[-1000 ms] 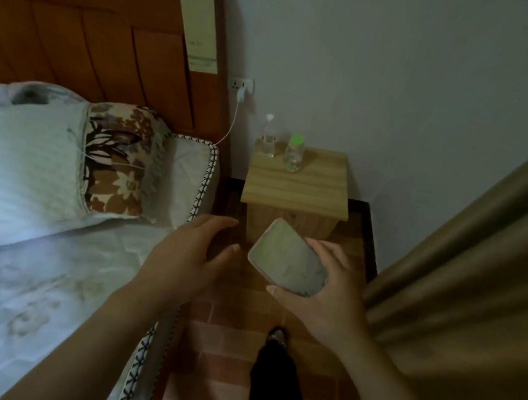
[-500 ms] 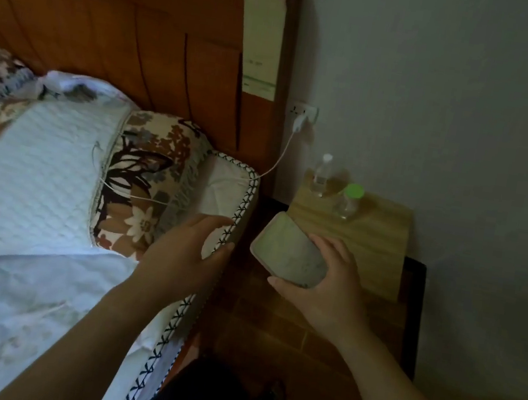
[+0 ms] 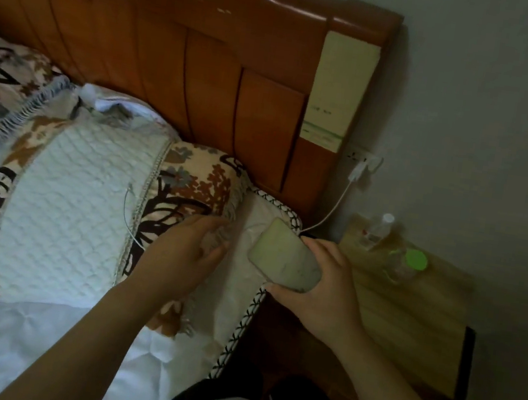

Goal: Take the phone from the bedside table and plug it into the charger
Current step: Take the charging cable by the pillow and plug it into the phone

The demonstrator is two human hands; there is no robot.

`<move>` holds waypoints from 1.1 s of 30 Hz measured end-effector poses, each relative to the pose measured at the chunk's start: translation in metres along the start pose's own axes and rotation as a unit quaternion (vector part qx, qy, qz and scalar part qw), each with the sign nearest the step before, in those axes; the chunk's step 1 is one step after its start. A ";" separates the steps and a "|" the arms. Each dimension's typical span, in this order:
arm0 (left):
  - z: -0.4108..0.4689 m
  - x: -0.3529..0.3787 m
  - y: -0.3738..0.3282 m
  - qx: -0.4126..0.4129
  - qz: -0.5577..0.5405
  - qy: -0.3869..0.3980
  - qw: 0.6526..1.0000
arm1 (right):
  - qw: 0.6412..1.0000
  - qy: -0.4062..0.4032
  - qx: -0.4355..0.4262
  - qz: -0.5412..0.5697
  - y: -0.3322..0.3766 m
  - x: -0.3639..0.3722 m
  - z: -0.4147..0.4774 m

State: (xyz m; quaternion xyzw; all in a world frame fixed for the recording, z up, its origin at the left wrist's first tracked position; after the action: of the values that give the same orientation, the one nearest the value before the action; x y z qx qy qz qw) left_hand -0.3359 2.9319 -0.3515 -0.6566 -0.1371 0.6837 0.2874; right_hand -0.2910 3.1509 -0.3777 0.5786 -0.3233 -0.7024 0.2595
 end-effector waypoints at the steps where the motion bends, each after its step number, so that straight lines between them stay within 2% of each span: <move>1: 0.006 -0.003 0.008 -0.007 0.000 0.001 1.000 | 1.000 0.007 -0.001 0.002 0.005 0.008 0.011; 6: 0.026 -0.015 0.043 -0.029 0.003 -0.024 0.999 | 0.999 0.049 -0.019 0.010 0.023 0.042 0.055; 15: 0.065 -0.033 0.103 -0.135 0.019 -0.052 0.989 | 0.992 0.125 -0.033 0.007 0.030 0.108 0.131; 23: 0.099 -0.031 0.175 -0.253 0.063 -0.058 0.964 | 0.987 0.159 -0.034 0.006 0.023 0.167 0.180; 33: 0.122 -0.012 0.245 -0.352 0.061 -0.101 0.928 | 0.977 0.194 -0.085 0.012 0.025 0.234 0.226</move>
State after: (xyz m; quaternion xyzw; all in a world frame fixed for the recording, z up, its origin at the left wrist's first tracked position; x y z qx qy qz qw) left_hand -0.5080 2.7529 -0.4685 -0.6503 -0.3570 0.6703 -0.0199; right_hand -0.5586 2.9964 -0.4820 0.6755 -0.2128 -0.5988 0.3740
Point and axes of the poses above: each hand's wrist, its own z-axis towards the middle knuckle, its own x-axis out of the palm, y = z × x, the point moved 2 cm from there along z, towards the middle knuckle, and after that the axes turned 8 degrees about -y, right-handed, at the moved point
